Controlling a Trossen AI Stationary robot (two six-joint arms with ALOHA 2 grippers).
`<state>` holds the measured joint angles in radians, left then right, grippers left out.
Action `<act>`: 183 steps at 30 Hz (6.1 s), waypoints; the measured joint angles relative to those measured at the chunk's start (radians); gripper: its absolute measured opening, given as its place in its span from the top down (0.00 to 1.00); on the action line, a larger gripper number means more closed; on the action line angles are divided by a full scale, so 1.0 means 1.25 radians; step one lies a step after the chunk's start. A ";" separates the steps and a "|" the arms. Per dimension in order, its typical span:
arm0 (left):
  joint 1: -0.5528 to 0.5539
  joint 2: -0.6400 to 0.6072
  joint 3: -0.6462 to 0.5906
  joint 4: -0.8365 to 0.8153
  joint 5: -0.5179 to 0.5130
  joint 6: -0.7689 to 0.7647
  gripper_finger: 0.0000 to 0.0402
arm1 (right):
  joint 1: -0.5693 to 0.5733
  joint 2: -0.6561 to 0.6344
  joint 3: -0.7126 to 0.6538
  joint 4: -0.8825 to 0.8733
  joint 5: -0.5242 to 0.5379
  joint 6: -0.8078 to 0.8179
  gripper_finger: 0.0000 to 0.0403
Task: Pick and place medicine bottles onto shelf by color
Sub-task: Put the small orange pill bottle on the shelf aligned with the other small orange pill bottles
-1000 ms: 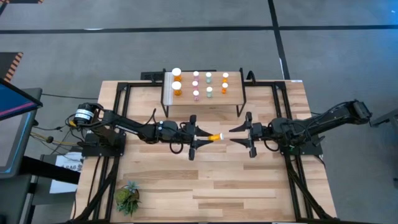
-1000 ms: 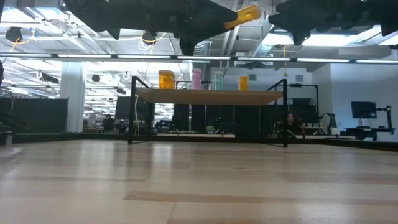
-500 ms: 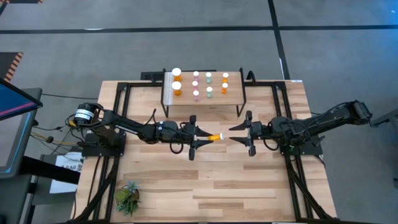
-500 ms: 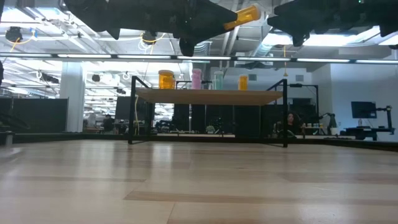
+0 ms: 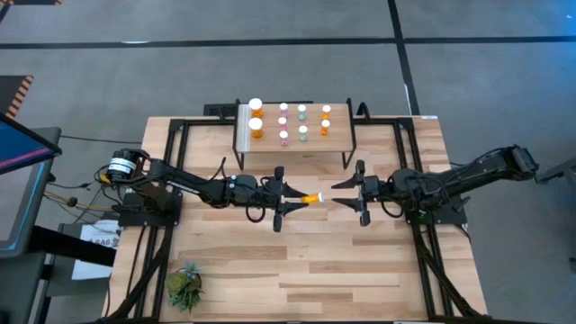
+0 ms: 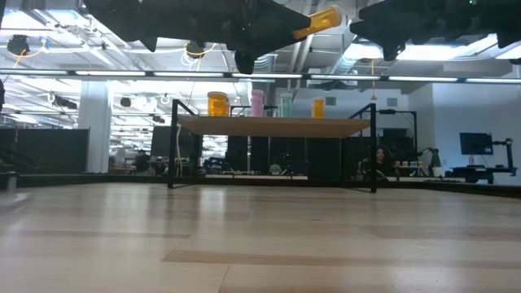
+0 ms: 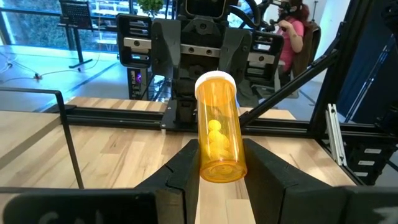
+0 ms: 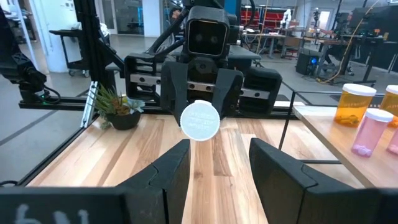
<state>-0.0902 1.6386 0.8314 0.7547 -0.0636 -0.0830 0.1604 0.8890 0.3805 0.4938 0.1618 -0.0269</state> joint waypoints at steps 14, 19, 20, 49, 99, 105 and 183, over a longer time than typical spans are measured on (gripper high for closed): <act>0.000 0.000 0.000 0.000 0.000 0.000 0.78 | 0.001 0.000 0.000 0.000 0.000 0.004 0.54; 0.000 0.000 0.000 0.000 0.000 0.000 0.78 | 0.001 0.000 0.000 0.000 0.000 0.042 0.53; 0.000 0.000 0.000 0.000 0.000 0.000 0.78 | 0.003 0.000 0.000 0.000 0.000 0.043 0.52; 0.000 0.000 0.000 -0.001 0.000 -0.007 0.78 | -0.005 0.216 0.053 0.160 -0.002 0.093 0.23; 0.000 0.000 0.000 -0.004 0.000 -0.016 0.76 | -0.003 0.215 0.054 0.193 -0.051 0.076 0.66; 0.000 0.000 0.000 -0.003 0.001 -0.027 0.75 | -0.003 0.215 0.054 0.193 -0.052 0.078 0.64; -0.007 -0.110 0.000 -0.320 -0.239 -0.043 0.42 | -0.427 0.219 0.597 -0.910 -0.112 -0.010 0.61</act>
<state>-0.0986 1.5009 0.8314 0.3542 -0.3630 -0.1362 -0.3728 1.1625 1.1262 -0.6434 0.0217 -0.0395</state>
